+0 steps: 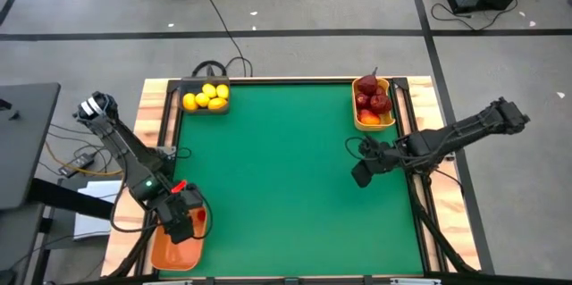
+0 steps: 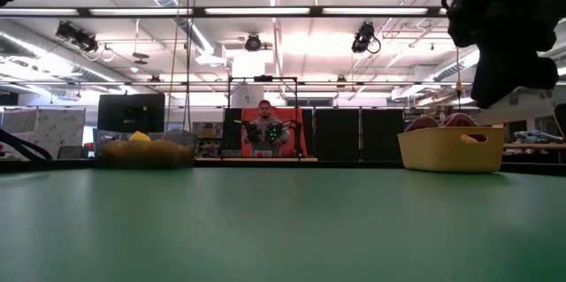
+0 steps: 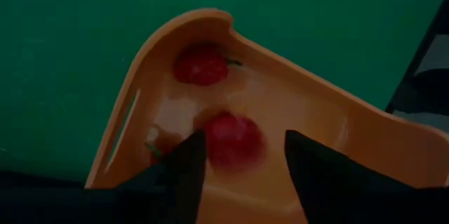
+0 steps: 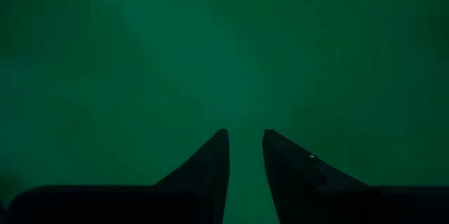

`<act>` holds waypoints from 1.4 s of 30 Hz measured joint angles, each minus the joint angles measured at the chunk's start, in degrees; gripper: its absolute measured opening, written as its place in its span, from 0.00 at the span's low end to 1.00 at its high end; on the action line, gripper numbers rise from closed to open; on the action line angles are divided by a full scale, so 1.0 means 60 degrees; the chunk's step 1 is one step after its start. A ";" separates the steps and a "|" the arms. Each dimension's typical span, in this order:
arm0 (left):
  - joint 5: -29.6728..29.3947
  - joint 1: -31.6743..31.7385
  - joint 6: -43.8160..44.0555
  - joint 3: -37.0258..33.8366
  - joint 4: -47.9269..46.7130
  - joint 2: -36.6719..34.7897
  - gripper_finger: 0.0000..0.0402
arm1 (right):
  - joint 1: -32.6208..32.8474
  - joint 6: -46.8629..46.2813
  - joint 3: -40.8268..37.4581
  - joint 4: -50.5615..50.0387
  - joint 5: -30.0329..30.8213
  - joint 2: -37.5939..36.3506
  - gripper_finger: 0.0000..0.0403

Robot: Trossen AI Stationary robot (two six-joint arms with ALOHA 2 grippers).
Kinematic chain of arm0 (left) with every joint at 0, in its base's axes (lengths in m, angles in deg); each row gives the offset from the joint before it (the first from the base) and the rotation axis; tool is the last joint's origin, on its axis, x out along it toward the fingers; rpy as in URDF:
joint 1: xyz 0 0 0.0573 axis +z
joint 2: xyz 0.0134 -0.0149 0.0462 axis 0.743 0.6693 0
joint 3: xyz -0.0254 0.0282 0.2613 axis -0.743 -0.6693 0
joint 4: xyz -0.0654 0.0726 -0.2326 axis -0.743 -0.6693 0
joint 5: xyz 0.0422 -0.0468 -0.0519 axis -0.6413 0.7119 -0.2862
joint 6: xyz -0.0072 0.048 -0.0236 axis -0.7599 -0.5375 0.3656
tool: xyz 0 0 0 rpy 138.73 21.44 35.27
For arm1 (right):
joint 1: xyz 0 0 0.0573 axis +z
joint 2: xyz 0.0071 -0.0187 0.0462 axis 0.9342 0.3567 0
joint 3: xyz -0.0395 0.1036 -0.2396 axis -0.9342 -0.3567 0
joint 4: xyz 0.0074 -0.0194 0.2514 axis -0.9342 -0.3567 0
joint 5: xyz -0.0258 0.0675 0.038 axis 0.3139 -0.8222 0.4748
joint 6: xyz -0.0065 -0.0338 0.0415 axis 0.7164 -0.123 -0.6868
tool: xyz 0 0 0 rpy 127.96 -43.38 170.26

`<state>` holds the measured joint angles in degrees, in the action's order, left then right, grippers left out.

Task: Sort produce into baskets
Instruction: Put the red bell pepper into the orange bin, then return to Home Position

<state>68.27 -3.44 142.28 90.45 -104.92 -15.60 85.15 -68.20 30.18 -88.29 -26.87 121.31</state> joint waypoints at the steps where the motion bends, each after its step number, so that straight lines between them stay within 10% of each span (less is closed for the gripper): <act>1: -0.0001 -0.0001 0.0000 0.0000 -0.0017 0.0000 0.51 | -0.0074 0.0007 0.0000 -0.0004 -0.0043 0.0000 0.25; 10: -0.0686 0.0006 -0.0270 0.0007 0.0258 0.0000 0.65 | -0.0602 0.0528 -0.0004 0.0564 -0.0503 0.0000 0.25; 19: -0.2699 0.0724 -0.0547 0.0834 0.0186 0.0004 0.66 | -0.0938 0.2598 -0.0004 0.4764 -0.0909 0.0000 0.25; 30: -0.4443 0.3558 -0.5176 0.2708 0.0631 -0.0009 0.51 | -0.1124 0.7087 -0.0004 0.9888 -0.0915 -0.0149 0.13; 42: -0.5133 0.5900 -0.9615 0.2790 0.2322 -0.1655 0.24 | -0.1317 0.9530 0.0000 0.7625 0.0441 -0.2506 0.02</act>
<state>37.47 31.96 84.59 107.19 -90.98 -25.53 77.25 -11.02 30.18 -42.54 -24.22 106.28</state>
